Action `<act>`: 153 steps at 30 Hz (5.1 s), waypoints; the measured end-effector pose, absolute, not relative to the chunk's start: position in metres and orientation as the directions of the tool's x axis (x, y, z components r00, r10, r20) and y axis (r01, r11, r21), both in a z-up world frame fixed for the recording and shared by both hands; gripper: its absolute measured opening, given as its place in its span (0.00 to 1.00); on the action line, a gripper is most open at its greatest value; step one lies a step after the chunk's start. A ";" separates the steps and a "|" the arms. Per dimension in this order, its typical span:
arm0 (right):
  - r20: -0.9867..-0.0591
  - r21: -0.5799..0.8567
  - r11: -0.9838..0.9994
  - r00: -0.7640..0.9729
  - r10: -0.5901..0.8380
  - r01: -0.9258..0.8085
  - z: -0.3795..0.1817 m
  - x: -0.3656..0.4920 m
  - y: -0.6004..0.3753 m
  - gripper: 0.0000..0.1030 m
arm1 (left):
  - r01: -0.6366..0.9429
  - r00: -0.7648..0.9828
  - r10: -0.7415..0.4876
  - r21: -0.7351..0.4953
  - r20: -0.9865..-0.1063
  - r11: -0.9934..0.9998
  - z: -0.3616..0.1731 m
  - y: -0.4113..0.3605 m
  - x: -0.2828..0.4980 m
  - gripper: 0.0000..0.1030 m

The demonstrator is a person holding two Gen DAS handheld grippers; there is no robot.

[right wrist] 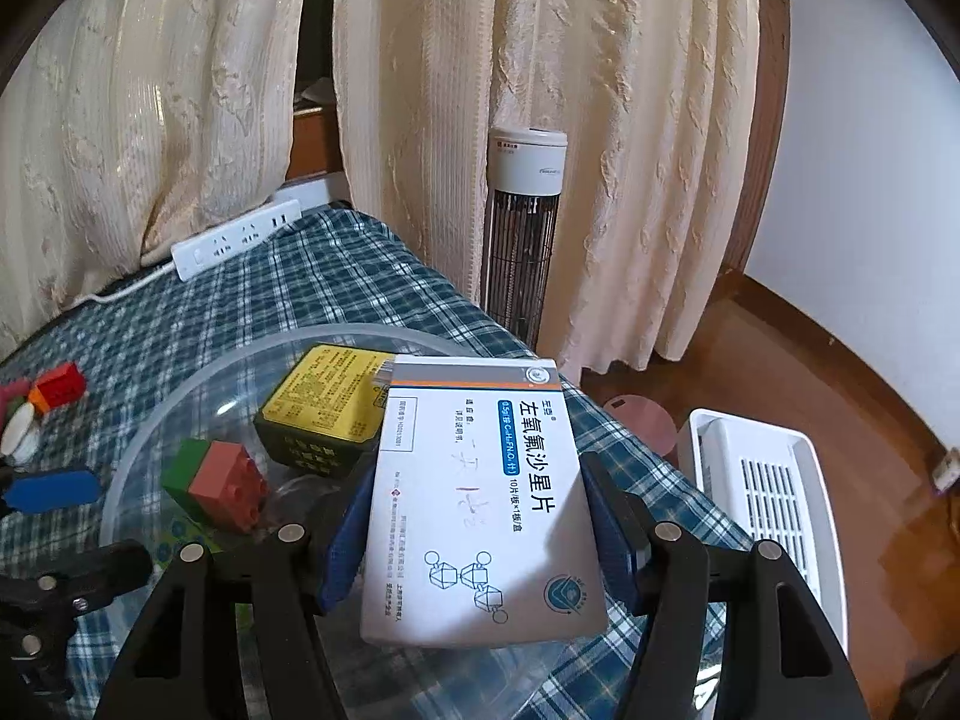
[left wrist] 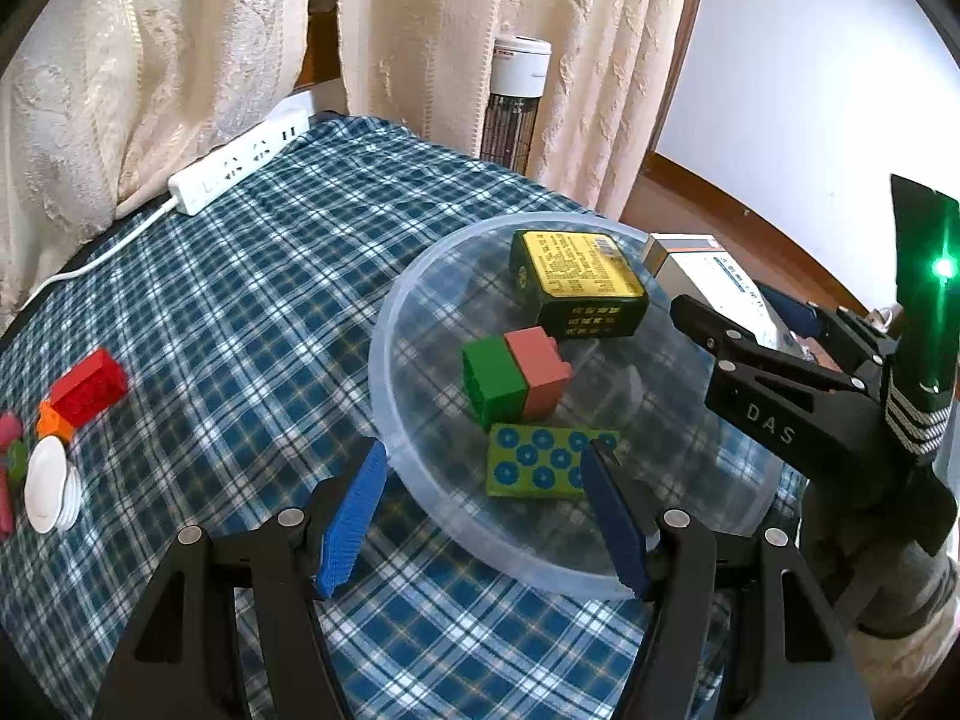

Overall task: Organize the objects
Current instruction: 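Open left tool to drop dotted block in bowl while right tool releases box, then withdraw both tools from the bowl and move left tool to white saucer, then close left tool on the rim of the white saucer, then close right tool on red brick while left tool holds the white saucer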

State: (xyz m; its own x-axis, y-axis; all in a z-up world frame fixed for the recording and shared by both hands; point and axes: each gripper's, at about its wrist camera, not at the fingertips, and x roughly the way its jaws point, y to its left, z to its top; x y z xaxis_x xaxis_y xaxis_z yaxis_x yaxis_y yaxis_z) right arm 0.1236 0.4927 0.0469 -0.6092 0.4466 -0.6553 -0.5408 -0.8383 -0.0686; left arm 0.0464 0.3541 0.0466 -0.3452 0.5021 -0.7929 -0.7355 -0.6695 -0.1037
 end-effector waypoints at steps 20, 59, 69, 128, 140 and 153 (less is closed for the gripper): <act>-0.687 -0.141 -0.869 -0.585 0.430 -0.474 0.043 0.098 0.479 0.67 | -0.652 -0.389 0.475 -0.129 -0.790 -0.747 0.046 0.306 0.031 0.67; -0.629 0.057 -0.954 -0.753 0.194 -0.293 0.069 0.093 0.375 0.80 | -0.406 -0.536 0.324 -0.099 -0.780 -0.909 0.048 0.178 -0.014 0.67; -0.647 0.050 -0.975 -0.751 0.133 -0.215 0.063 0.083 0.342 0.80 | -0.308 -0.565 0.238 -0.065 -0.790 -0.949 0.039 0.136 -0.054 0.67; -0.750 0.194 -0.980 -0.651 -0.116 -0.049 0.032 -0.026 0.286 0.82 | -0.308 -0.573 0.232 -0.056 -0.786 -0.950 0.026 0.110 -0.074 0.54; -0.753 0.217 -0.974 -0.645 -0.129 -0.059 0.026 -0.027 0.284 0.82 | -0.289 -0.534 0.248 -0.101 -0.808 -0.952 0.016 0.103 -0.080 0.67; -0.756 0.216 -0.975 -0.640 -0.134 -0.051 0.024 -0.030 0.278 0.82 | -0.301 -0.542 0.234 -0.073 -0.807 -0.951 0.009 0.109 -0.101 0.67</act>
State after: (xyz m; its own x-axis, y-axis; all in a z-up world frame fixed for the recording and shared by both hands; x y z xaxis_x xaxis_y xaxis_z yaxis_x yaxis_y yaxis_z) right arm -0.0301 0.2784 0.0242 -0.6403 -0.1341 -0.7564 -0.0508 -0.9751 0.2159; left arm -0.1010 0.1090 0.0088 -0.5419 0.2343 -0.8071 -0.3015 -0.9506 -0.0735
